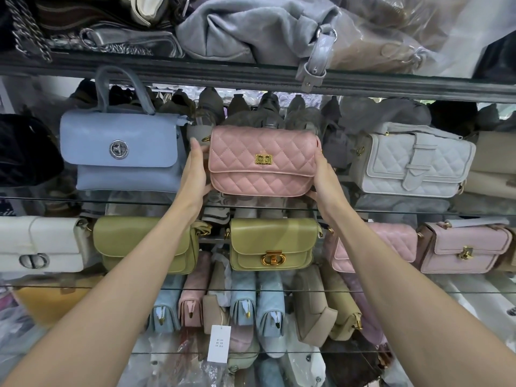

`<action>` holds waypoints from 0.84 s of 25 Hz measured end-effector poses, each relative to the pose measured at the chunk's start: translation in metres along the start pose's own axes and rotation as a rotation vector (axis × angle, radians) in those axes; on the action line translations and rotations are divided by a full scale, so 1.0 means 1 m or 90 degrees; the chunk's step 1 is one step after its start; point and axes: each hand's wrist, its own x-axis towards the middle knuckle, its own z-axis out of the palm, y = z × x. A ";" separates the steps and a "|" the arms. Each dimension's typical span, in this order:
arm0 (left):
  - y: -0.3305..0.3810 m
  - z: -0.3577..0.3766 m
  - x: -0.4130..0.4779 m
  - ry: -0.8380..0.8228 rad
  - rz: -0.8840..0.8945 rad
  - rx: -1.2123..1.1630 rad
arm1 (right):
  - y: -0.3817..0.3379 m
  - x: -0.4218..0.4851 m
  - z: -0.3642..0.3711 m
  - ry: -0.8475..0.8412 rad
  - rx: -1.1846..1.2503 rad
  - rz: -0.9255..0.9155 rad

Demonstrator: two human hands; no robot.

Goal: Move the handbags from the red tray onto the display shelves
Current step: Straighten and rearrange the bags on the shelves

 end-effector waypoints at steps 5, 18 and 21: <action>0.009 0.001 -0.004 0.004 -0.022 -0.031 | 0.000 -0.003 -0.001 0.004 -0.036 -0.019; -0.041 -0.002 -0.061 0.252 0.099 0.072 | 0.032 -0.073 -0.001 0.264 -0.097 -0.174; -0.083 0.003 -0.069 0.200 0.035 0.096 | 0.042 -0.078 -0.005 0.273 -0.109 -0.199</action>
